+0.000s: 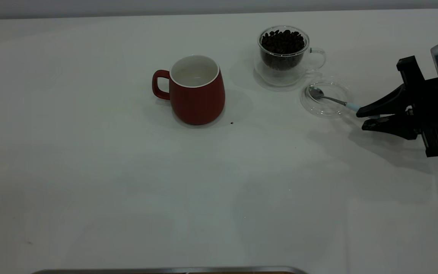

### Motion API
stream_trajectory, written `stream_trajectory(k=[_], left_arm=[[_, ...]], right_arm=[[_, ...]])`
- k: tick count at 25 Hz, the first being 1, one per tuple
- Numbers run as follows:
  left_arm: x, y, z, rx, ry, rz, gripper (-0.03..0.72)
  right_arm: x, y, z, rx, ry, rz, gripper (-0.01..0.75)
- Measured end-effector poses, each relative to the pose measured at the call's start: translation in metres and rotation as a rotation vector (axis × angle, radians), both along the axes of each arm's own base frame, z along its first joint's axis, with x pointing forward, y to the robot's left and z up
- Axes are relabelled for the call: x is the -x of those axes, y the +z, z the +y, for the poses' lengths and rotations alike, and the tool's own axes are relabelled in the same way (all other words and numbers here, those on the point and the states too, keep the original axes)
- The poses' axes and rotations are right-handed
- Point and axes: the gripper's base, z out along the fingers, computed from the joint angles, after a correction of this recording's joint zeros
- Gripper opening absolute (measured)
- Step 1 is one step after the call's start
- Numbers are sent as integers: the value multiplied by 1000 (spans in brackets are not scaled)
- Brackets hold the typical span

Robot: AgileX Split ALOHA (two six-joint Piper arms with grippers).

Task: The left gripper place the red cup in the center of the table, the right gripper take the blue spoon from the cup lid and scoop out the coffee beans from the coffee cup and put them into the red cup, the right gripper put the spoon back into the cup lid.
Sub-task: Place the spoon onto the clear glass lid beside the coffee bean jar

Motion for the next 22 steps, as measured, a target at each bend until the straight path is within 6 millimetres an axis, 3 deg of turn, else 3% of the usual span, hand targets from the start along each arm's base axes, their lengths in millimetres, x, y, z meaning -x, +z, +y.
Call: stream_trajectory(k=[10,17,22], left_arm=[[0,0,0,0,0,0,538],[0,0,0,0,0,0,538],[0,0,0,0,0,0,538]], right_arm=[[0,-1,9,2,38,2,254],[0,-1,9,2,41,3,383],[0,-1,9,3,44,3,431]])
